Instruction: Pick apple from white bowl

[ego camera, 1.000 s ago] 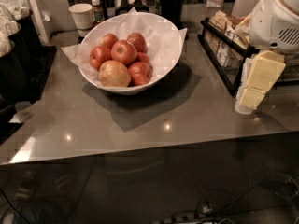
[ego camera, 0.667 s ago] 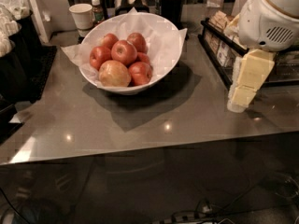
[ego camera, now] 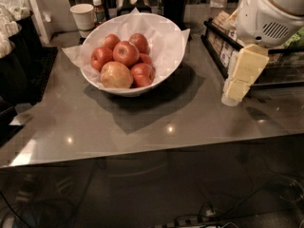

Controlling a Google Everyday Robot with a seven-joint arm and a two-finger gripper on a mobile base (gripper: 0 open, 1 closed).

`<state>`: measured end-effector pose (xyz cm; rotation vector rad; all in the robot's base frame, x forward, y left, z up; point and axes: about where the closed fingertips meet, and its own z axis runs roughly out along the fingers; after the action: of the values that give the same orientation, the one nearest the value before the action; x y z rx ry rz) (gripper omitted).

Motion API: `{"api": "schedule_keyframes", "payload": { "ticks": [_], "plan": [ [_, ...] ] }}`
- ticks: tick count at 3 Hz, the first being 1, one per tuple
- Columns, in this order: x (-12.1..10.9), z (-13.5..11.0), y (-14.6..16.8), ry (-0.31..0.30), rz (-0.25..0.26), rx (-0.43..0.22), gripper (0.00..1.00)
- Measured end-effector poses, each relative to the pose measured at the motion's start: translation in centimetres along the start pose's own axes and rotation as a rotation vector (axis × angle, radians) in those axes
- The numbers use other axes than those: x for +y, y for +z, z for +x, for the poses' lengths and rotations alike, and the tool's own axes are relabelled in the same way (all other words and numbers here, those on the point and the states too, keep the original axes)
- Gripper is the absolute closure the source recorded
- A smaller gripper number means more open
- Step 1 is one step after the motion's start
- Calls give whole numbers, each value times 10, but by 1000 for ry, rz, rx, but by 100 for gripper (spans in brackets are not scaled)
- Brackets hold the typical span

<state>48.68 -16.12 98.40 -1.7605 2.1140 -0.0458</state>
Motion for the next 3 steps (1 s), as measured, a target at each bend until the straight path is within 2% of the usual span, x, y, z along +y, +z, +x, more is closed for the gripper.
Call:
{"api": "schedule_keyframes", "payload": {
  "ticks": [1, 2, 3],
  "plan": [
    [-32, -33, 13, -17, 6, -79, 0],
    [-56, -71, 29, -51, -17, -140, 0],
    [-63, -98, 46, -99, -55, -162, 0]
  ]
}}
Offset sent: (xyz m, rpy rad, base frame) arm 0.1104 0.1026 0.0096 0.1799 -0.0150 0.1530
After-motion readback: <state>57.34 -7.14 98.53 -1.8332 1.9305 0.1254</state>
